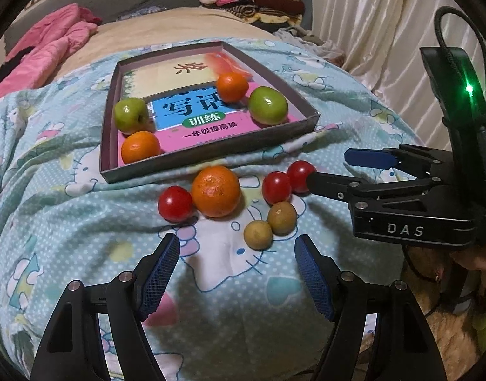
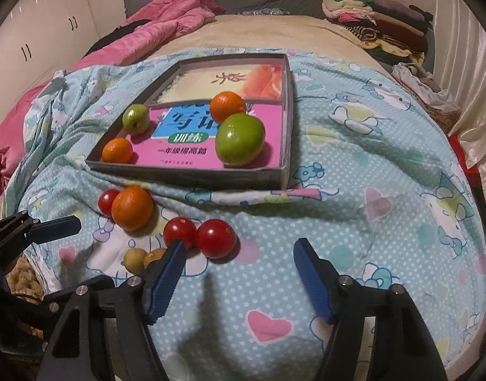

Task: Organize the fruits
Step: 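Grasp a red tomato with the right gripper while the left grasps a small brown fruit, then lift and carry the tomato and small brown fruit over the tray with both grippers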

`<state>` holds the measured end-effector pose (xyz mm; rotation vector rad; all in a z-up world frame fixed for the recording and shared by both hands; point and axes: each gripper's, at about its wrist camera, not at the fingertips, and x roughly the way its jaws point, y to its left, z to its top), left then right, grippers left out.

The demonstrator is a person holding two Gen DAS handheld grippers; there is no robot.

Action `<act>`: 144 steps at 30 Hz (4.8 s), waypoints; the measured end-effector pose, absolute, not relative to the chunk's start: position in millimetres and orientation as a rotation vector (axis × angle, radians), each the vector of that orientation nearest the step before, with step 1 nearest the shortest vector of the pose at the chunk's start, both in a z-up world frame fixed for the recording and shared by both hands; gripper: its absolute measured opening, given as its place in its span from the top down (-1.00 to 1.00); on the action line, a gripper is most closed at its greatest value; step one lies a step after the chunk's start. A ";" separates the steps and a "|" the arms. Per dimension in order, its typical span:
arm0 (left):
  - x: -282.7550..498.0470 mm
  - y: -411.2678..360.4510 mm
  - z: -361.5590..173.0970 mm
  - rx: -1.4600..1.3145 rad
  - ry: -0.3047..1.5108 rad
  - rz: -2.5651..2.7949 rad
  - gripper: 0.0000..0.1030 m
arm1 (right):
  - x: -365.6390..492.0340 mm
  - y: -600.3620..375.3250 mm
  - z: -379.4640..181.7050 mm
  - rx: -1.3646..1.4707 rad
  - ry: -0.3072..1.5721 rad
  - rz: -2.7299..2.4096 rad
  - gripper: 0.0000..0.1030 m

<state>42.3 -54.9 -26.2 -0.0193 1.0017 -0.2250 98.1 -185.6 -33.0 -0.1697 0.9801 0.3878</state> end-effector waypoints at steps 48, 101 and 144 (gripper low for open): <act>75.2 -60.1 -54.8 -0.042 1.053 -0.305 0.26 | 114.7 -171.5 -52.4 -0.192 0.995 0.522 0.39; 78.1 -22.8 17.7 -0.124 0.840 -0.183 0.55 | 106.3 -204.9 12.1 -0.004 0.704 0.519 0.39; 126.9 -42.4 5.4 -0.132 0.823 -0.165 0.55 | 128.3 -200.7 11.1 -0.075 0.646 0.446 0.39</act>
